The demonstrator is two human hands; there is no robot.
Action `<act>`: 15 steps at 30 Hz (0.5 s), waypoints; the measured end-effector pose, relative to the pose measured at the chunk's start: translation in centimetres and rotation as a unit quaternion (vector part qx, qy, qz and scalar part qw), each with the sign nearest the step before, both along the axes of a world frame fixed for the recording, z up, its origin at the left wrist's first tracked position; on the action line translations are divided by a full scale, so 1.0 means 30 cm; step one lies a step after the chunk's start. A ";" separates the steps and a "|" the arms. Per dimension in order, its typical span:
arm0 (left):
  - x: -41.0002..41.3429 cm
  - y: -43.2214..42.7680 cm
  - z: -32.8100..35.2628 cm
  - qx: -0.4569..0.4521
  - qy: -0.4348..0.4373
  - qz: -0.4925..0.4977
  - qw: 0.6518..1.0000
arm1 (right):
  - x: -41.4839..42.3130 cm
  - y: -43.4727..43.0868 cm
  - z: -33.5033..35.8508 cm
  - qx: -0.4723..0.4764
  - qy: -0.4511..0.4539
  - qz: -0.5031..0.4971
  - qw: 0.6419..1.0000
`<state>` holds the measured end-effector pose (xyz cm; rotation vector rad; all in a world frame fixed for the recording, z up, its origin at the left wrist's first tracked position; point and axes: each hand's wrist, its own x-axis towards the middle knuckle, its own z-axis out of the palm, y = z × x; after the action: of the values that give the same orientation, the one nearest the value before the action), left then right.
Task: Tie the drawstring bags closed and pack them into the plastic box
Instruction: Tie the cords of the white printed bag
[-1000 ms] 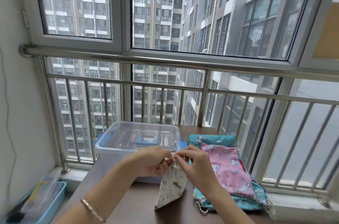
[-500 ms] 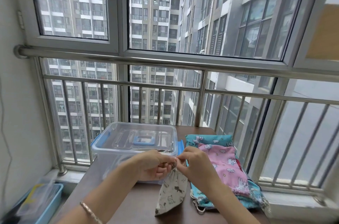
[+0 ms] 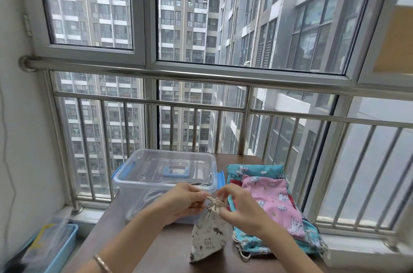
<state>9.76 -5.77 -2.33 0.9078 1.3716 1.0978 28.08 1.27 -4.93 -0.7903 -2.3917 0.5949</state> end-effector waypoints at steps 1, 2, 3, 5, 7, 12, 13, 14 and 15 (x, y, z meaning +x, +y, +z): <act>0.002 0.000 0.005 0.001 -0.003 -0.006 1.000 | -0.002 -0.012 0.006 -0.038 -0.005 0.023 0.999; 0.001 0.001 0.011 0.001 -0.002 -0.010 1.000 | -0.005 -0.025 0.018 -0.053 -0.013 0.042 0.998; -0.002 0.004 0.018 0.000 0.005 -0.013 1.000 | -0.007 -0.029 0.029 -0.054 -0.015 0.053 0.997; -0.003 0.002 0.034 -0.009 0.033 -0.020 0.999 | -0.011 -0.022 0.063 -0.056 0.001 0.055 0.997; -0.006 -0.005 0.048 -0.045 0.084 -0.023 0.995 | -0.007 0.015 0.120 -0.090 0.042 0.043 0.994; -0.031 -0.012 0.033 -0.210 0.027 -0.190 0.959 | -0.001 0.078 0.310 -0.201 0.185 0.057 0.960; -0.024 -0.010 0.030 -0.207 -0.025 -0.215 0.954 | -0.006 0.084 0.341 -0.212 0.205 0.066 0.953; -0.013 -0.010 0.033 -0.193 -0.083 -0.227 0.951 | -0.010 0.092 0.363 -0.222 0.223 0.076 0.946; 0.004 -0.013 0.047 -0.167 -0.136 -0.227 0.950 | -0.014 0.101 0.378 -0.233 0.237 0.082 0.939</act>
<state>9.89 -6.15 -0.93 0.7390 1.0094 0.5876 27.66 4.29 6.40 -0.5472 -1.8962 1.2945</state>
